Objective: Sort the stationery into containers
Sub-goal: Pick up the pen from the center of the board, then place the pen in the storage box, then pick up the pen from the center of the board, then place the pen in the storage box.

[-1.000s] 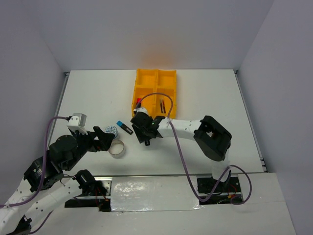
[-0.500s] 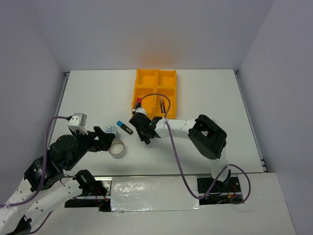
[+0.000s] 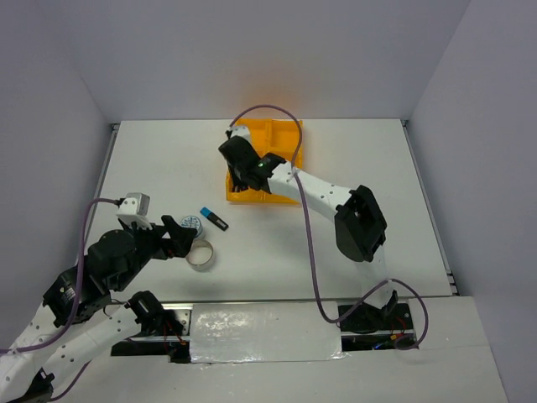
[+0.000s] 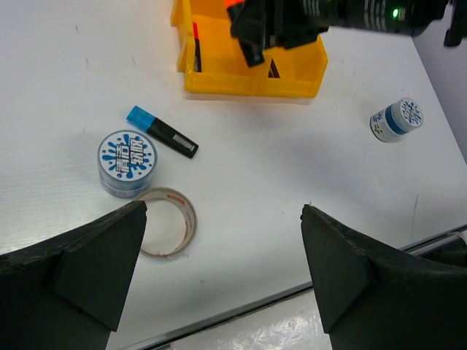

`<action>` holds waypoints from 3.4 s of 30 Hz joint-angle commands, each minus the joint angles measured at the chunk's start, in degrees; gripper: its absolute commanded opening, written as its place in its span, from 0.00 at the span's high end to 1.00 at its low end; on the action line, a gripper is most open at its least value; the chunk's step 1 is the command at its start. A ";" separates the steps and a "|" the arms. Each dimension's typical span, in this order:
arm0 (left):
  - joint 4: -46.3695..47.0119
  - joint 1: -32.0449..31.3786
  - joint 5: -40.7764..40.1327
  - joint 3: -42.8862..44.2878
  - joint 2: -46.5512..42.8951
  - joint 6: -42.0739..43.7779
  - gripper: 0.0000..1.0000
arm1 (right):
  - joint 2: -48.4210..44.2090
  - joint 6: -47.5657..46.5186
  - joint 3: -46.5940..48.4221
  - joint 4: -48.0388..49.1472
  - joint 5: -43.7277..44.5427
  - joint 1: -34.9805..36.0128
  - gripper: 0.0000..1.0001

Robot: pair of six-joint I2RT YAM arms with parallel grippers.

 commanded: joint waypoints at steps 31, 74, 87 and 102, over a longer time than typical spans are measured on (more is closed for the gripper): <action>-5.19 7.58 -12.81 23.81 51.72 -28.67 0.06 | -56.14 5.25 -41.32 5.24 -7.18 -8.80 0.22; 5.09 18.48 -2.96 19.60 81.82 -33.51 0.81 | -76.94 11.68 -59.21 2.25 -11.23 2.45 0.18; 30.38 14.08 0.53 19.51 63.17 2.22 0.96 | -77.38 10.97 -59.56 3.75 -12.11 2.45 0.18; 49.03 14.70 6.70 28.20 76.35 18.60 0.79 | -77.21 10.36 -60.09 3.40 -13.52 2.54 0.17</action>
